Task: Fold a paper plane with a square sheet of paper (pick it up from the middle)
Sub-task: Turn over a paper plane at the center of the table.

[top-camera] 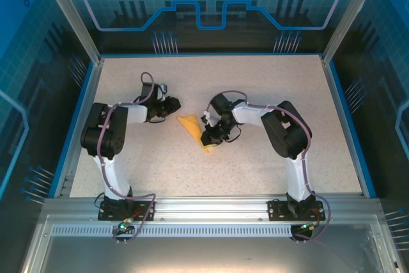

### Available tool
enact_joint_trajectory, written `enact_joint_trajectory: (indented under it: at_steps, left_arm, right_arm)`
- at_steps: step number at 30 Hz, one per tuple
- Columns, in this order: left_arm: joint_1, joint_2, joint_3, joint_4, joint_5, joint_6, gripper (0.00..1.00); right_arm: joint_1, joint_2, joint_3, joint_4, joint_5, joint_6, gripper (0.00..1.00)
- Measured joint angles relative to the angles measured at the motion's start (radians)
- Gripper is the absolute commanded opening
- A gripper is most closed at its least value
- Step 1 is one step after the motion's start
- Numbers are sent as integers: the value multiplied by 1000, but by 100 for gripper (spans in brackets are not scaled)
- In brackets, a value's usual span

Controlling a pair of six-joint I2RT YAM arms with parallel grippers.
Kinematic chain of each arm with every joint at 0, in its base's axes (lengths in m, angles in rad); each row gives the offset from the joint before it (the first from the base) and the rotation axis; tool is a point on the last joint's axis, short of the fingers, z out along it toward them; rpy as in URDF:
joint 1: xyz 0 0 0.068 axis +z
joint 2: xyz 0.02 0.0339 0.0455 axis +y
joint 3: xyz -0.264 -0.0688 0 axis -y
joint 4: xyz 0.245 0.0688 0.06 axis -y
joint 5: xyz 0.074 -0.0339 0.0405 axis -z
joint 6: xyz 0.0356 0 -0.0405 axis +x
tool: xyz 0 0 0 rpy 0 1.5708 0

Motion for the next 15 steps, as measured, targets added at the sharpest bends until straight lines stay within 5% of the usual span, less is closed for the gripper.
enact_joint_trajectory:
  at_steps: [4,10,15]
  left_arm:
    - [0,-102,1,-93,-38,-19,46]
    - [-32,-223,1,-255,-128,-52,63]
    - [-151,-292,1,-407,-265,-102,74]
  right_arm:
    - [-24,-99,0,48,46,47,53]
    - [-71,-299,-17,136,216,69,70]
    - [-104,-342,-67,162,348,83,82]
